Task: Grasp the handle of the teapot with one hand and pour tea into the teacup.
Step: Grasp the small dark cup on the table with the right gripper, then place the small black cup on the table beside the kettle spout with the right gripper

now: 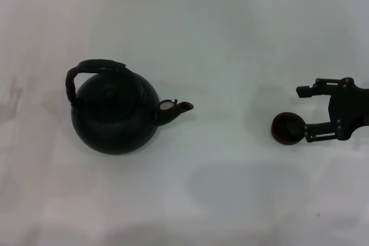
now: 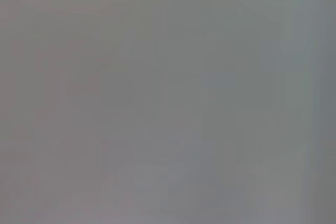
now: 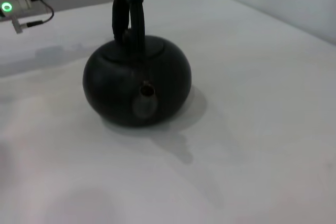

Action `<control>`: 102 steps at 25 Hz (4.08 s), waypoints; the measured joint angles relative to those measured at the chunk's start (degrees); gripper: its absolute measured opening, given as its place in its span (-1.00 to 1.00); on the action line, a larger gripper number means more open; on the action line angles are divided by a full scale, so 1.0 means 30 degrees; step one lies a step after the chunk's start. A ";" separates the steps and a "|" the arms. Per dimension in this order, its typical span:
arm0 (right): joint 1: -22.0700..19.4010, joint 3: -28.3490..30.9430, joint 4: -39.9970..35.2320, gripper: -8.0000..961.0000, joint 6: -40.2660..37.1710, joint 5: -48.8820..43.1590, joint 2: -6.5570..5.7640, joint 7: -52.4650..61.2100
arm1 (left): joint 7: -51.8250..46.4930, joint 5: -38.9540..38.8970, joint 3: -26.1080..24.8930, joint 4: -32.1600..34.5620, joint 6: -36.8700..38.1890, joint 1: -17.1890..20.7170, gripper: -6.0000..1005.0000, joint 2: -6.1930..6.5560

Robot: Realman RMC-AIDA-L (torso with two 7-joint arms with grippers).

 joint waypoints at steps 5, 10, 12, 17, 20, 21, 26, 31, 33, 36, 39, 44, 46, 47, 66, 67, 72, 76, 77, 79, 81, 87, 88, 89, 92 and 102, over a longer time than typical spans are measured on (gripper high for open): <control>0.0025 -0.0237 0.0697 0.82 -0.0419 -0.0025 0.0000 -0.0352 | -0.0002 0.0018 0.0331 -0.0030 0.0000 0.0048 0.44 -0.0023; 0.0100 -0.0273 0.1396 0.83 -0.0612 0.0045 0.0024 -0.1125 | -0.0054 0.0019 0.0416 -0.0098 0.0001 0.0041 0.44 -0.0048; 0.0141 -0.0369 0.1649 0.83 -0.0863 0.0106 0.0048 -0.1399 | -0.0037 0.0026 0.0423 -0.0211 0.0004 0.0010 0.44 -0.0052; 0.0193 -0.0727 0.1816 0.83 -0.1141 0.0129 0.0089 -0.1594 | 0.0011 0.0030 0.0453 -0.0352 0.0006 -0.0075 0.44 -0.0053; 0.0213 -0.1166 0.1949 0.83 -0.1470 0.0171 0.0092 -0.1630 | 0.0011 0.0030 0.0459 -0.0353 0.0040 -0.0038 0.44 -0.0053; 0.0217 -0.1257 0.1977 0.83 -0.1533 0.0184 0.0091 -0.1632 | 0.0011 0.0030 0.0459 -0.0353 0.0040 -0.0038 0.44 -0.0053; 0.0220 -0.1425 0.2063 0.83 -0.1603 0.0316 0.0087 -0.1709 | 0.0010 0.0046 0.0458 -0.0351 0.0060 -0.0013 0.45 -0.0054; 0.0262 -0.1671 0.2314 0.82 -0.1796 0.0459 0.0086 -0.2097 | 0.0008 0.0057 0.0473 -0.0350 0.0058 -0.0025 0.45 -0.0053; 0.0319 -0.1892 0.2515 0.82 -0.1904 0.0596 0.0094 -0.2347 | 0.0007 0.0058 0.0484 -0.0350 0.0055 -0.0035 0.44 -0.0053; 0.0375 -0.2200 0.2707 0.82 -0.2197 0.0798 0.0111 -0.2613 | 0.0008 0.0058 0.0487 -0.0350 0.0051 -0.0014 0.44 -0.0053; 0.0400 -0.2434 0.2742 0.82 -0.2429 0.0895 0.0116 -0.2668 | 0.0007 0.0058 0.0487 -0.0349 0.0044 -0.0014 0.44 -0.0046; 0.0469 -0.2481 0.2900 0.82 -0.2464 0.0914 0.0117 -0.3188 | 0.0007 0.0056 0.0487 -0.0350 0.0035 -0.0013 0.44 -0.0024; 0.0498 -0.2481 0.2952 0.82 -0.2485 0.0914 0.0117 -0.3320 | 0.0007 0.0056 0.0487 -0.0348 0.0034 -0.0012 0.44 -0.0024; 0.0498 -0.2480 0.2955 0.82 -0.2497 0.0908 0.0118 -0.3334 | 0.0008 0.0056 0.0487 -0.0349 0.0034 -0.0016 0.44 -0.0025; 0.0479 -0.2438 0.2940 0.52 -0.2733 0.0805 0.0118 -0.3692 | 0.0008 0.0043 0.0487 -0.0350 0.0033 -0.0101 0.44 -0.0023; 0.0470 -0.2391 0.2881 0.52 -0.2647 0.0840 0.0118 -0.3664 | 0.0007 0.0039 0.0487 -0.0350 0.0033 -0.0101 0.44 -0.0024; 0.0443 -0.2355 0.2296 0.52 -0.1686 0.1457 0.0116 -0.3366 | 0.0007 0.0026 0.0486 -0.0333 0.0033 -0.0127 0.45 -0.0023; 0.0508 -0.2975 0.1496 0.52 -0.1413 0.1900 0.0130 -0.2597 | 0.0008 0.0025 0.0486 -0.0324 0.0032 -0.0160 0.45 -0.0023; 0.0574 -0.3291 0.1282 0.52 -0.1470 0.2008 0.0148 -0.2340 | 0.0008 0.0025 0.0486 -0.0321 0.0033 -0.0163 0.45 -0.0023; 0.0744 -0.3870 0.1099 0.52 -0.1659 0.2316 0.0185 -0.2083 | 0.0008 0.0026 0.0486 -0.0316 0.0036 -0.0166 0.45 -0.0023; 0.0968 -0.4601 0.1022 0.52 -0.1992 0.2826 0.0211 -0.1955 | 0.0008 0.0025 0.0485 -0.0307 0.0039 -0.0175 0.45 -0.0022; 0.1868 -0.7227 0.1003 0.52 -0.3456 0.3931 0.0266 -0.0795 | 0.0008 0.0027 0.0486 -0.0259 0.0248 -0.0138 0.44 -0.0023; 0.2045 -0.7612 0.1001 0.52 -0.3683 0.3956 0.0290 -0.0494 | 0.0008 0.0027 0.0486 -0.0247 0.0257 -0.0104 0.44 -0.0023; 0.2243 -0.7980 0.1001 0.52 -0.4005 0.3953 0.0317 -0.0141 | 0.0008 0.0027 0.0487 -0.0248 0.0259 -0.0084 0.44 -0.0023; 0.2594 -0.8781 0.1077 0.52 -0.4564 0.3961 0.0389 0.0296 | 0.0008 0.0026 0.0487 -0.0269 0.0262 -0.0029 0.44 -0.0023; 0.2508 -0.8956 0.1410 0.52 -0.5437 0.3784 0.0388 0.0219 | 0.0008 0.0027 0.0487 -0.0208 0.0167 -0.0012 0.44 0.0007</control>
